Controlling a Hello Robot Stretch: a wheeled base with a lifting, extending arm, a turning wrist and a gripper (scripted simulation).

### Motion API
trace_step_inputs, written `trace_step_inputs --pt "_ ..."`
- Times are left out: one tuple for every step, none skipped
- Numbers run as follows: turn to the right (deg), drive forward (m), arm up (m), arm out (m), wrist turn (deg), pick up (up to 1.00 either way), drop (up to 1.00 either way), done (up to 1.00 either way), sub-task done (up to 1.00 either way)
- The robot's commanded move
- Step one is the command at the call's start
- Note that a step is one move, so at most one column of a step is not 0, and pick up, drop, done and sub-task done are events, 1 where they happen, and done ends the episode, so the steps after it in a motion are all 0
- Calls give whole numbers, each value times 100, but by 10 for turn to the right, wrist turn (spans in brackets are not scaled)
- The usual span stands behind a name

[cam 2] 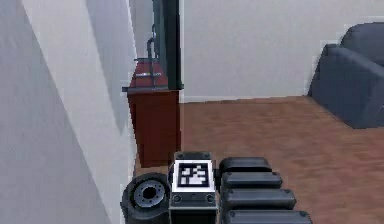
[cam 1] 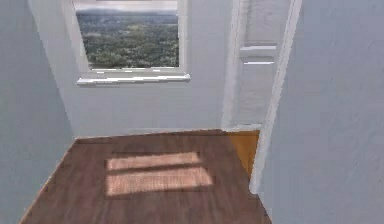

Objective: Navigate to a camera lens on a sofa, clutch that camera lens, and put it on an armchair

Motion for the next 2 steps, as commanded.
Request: trace_step_inputs --pt "0 100 0 0 0 0 0 0 0" --pt "60 0 0 0 0 0 0 0 0"
